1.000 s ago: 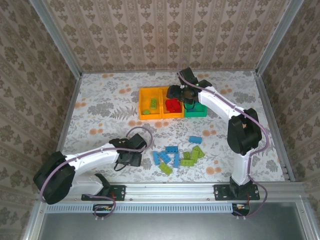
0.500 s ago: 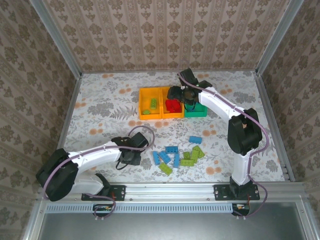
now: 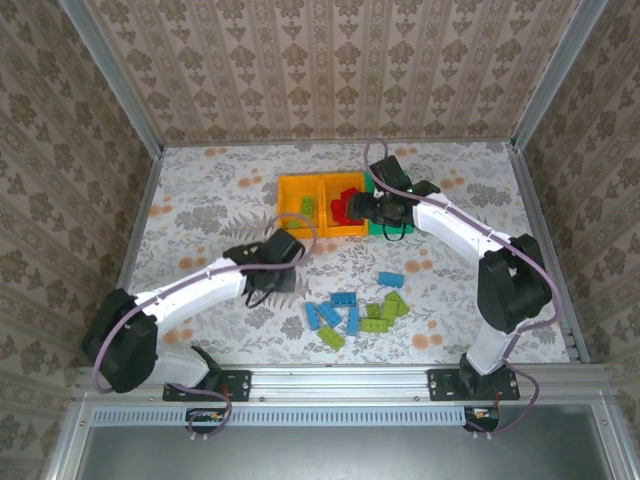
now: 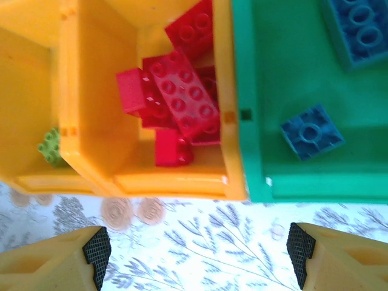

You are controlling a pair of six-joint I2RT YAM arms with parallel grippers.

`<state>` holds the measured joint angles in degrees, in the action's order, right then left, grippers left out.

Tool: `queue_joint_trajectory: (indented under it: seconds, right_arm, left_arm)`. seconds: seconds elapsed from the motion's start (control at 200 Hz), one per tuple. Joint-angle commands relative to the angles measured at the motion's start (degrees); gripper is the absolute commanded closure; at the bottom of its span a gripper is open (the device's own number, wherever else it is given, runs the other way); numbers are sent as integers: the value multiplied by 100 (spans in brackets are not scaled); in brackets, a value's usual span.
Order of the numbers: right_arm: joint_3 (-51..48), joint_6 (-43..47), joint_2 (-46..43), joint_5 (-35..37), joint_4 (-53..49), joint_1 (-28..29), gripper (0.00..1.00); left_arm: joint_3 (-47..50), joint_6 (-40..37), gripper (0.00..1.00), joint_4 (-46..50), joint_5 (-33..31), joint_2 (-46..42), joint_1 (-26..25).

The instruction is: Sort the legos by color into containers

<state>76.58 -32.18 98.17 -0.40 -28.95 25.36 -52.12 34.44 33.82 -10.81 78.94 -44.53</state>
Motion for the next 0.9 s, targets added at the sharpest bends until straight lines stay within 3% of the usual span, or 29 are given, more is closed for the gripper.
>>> queue_joint_trajectory:
  seconds: [0.0, 0.195, 0.515, 0.795, 0.895]
  right_arm:
    - [-501, 170, -473, 352, 15, -5, 20]
    - [-1345, -24, -1108, 726, -154, -14, 19]
    - [-2315, -653, -1530, 426, -605, -10, 18]
    - [-2331, -1125, -1212, 90, -796, 164, 12]
    - [-2198, -1215, -981, 75, -846, 305, 11]
  left_arm:
    - [-857, -805, 80, -428, 245, 488, 284]
    - [-2699, -1553, 80, -669, 729, 1883, 445]
    - [-4778, -1760, 79, -685, 1578, 3670, 565]
    - [-5592, -1603, 78, -550, 1722, 4582, 630]
    - [-5664, -1537, 73, -561, 1705, 4675, 641]
